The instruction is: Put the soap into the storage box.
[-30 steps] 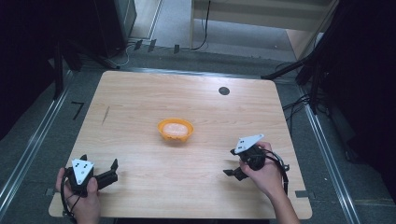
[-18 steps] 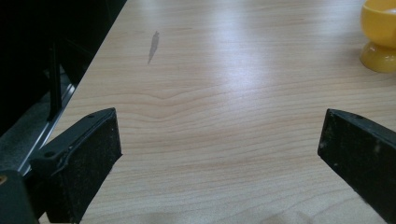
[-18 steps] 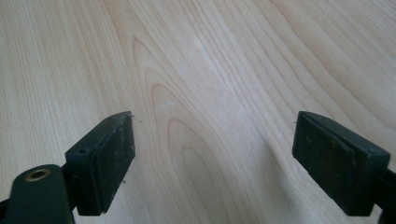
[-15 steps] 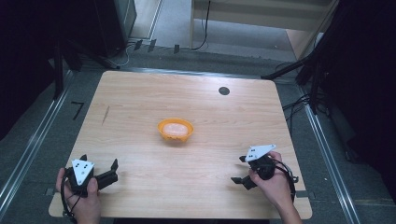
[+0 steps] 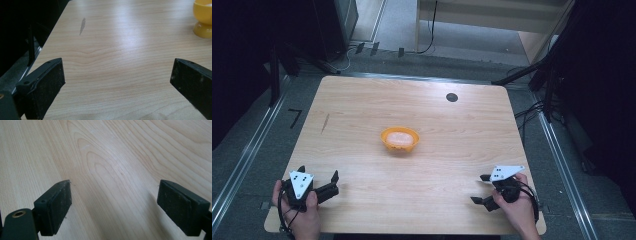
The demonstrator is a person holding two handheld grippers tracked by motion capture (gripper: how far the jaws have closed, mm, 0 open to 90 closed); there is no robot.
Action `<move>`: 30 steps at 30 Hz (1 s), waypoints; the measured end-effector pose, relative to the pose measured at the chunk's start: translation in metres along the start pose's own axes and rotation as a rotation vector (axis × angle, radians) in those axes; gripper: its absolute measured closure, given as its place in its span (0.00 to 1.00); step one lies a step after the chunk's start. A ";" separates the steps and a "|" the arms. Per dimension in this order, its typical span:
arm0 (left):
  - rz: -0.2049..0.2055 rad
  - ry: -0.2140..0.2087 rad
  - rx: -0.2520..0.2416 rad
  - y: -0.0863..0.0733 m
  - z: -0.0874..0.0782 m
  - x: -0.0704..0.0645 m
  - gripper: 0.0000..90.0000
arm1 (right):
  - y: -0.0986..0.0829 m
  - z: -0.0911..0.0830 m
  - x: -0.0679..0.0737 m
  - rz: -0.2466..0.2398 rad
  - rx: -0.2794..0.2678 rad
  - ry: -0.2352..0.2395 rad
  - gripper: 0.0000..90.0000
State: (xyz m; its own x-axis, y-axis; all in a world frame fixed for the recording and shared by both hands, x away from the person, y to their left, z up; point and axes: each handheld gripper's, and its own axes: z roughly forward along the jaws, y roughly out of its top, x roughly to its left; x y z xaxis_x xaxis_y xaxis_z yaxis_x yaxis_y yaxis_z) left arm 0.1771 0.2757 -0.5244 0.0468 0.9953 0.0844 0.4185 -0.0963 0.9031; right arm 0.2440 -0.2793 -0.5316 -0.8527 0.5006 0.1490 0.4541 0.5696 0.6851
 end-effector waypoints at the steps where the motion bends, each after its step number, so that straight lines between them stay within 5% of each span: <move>1: 0.001 0.000 0.000 0.000 0.000 0.000 0.00 | -0.003 -0.002 0.000 0.007 -0.004 -0.007 0.15; 9: 0.006 0.005 0.000 0.000 0.000 -0.001 0.00 | -0.027 -0.019 -0.004 0.053 -0.062 -0.035 0.15; 30: 0.016 0.010 0.001 0.000 0.000 -0.002 0.00 | -0.069 -0.047 -0.012 0.115 -0.111 -0.085 0.10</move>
State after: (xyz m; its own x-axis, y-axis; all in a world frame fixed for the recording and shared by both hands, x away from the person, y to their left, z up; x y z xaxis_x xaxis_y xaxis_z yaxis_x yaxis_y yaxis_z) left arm 0.1769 0.2739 -0.5246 0.0445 0.9937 0.1029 0.4186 -0.1121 0.9012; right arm 0.2105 -0.3556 -0.5471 -0.7698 0.6144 0.1731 0.5119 0.4323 0.7424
